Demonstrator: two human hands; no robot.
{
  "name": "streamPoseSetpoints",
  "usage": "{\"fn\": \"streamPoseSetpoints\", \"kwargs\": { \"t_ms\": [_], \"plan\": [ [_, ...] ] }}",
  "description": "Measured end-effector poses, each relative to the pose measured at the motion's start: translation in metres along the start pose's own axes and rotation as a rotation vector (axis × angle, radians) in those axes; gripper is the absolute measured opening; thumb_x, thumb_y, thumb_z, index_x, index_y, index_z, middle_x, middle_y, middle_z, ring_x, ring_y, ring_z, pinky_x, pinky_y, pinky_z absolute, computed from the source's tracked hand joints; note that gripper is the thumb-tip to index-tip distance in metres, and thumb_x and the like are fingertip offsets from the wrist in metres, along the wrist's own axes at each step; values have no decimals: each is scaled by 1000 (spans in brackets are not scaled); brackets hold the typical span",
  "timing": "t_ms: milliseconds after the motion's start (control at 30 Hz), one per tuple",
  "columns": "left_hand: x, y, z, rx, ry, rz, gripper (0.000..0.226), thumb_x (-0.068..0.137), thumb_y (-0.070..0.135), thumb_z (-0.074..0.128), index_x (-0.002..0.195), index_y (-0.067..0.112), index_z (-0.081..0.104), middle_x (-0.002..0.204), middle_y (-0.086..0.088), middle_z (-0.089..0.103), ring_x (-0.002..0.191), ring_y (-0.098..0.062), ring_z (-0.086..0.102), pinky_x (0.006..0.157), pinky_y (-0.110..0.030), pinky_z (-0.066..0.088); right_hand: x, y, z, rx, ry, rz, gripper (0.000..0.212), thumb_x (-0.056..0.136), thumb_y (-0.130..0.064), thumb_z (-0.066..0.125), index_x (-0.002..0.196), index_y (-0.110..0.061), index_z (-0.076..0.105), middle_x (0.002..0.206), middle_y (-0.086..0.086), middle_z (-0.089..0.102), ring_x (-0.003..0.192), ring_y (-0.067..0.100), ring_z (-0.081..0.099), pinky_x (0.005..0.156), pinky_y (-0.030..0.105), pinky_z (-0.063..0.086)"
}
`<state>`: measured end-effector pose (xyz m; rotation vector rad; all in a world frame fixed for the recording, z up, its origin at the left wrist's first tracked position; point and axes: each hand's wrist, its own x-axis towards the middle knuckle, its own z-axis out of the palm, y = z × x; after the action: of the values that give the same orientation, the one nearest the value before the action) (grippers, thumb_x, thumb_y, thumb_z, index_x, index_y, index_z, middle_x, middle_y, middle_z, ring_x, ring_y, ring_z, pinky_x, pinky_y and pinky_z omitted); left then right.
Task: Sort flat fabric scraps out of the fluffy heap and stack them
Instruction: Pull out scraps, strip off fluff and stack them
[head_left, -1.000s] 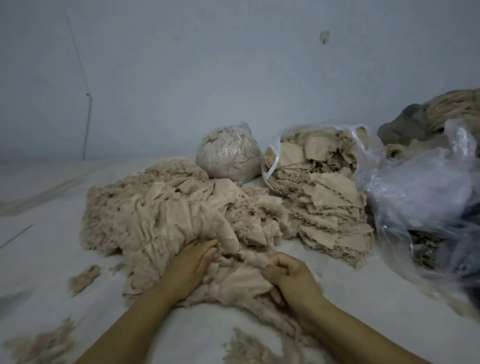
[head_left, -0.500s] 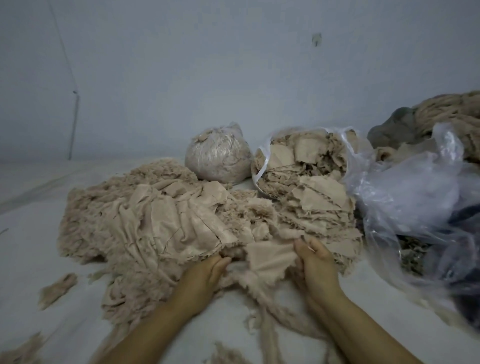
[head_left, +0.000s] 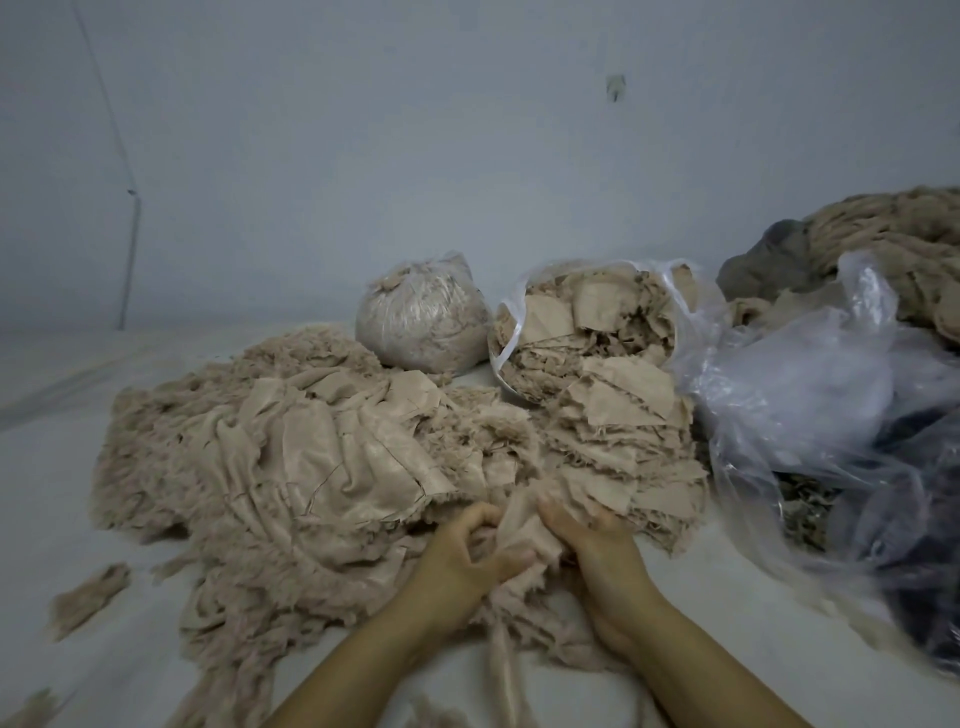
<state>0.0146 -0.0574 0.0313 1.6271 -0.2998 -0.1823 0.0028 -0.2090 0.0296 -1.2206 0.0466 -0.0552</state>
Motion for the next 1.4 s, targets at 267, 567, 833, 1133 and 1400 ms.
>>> {"fn": "streamPoseSetpoints", "kwargs": {
  "t_ms": [267,567,833,1133,1400],
  "plan": [
    [-3,-1,-11,-16,121,66,26,76,31,66,100,21,64,96,6,68,84,0,64,69,-9,48,-1,-1,1,-184,114,-160,38,90,-38,57,74,-4,54,44,-1,40,38,8,33,38,19,29],
    [4,-2,4,-473,90,-135,26,89,21,58,98,-2,64,69,-21,68,49,-22,62,40,-25,49,-3,9,6,-93,59,-88,23,98,-20,50,84,-3,57,46,3,47,33,10,37,34,17,27],
    [-4,3,-4,-305,100,11,24,89,31,55,87,7,59,55,-5,62,40,-12,54,35,-18,40,-2,6,5,-86,-25,5,45,93,-45,50,91,-2,62,69,10,64,59,18,60,51,28,49],
    [2,-1,-2,-18,236,127,26,93,28,55,75,10,56,61,0,52,56,-13,48,50,-24,37,0,2,2,18,237,-232,23,92,-14,59,70,-14,65,46,-2,43,37,7,34,35,16,27],
    [1,-18,-2,91,-23,66,28,77,41,69,97,24,60,86,0,67,77,-9,62,67,-16,49,6,-20,-21,22,333,-242,23,90,-20,62,69,-13,60,46,-2,50,37,10,45,39,16,35]
  ]
}}
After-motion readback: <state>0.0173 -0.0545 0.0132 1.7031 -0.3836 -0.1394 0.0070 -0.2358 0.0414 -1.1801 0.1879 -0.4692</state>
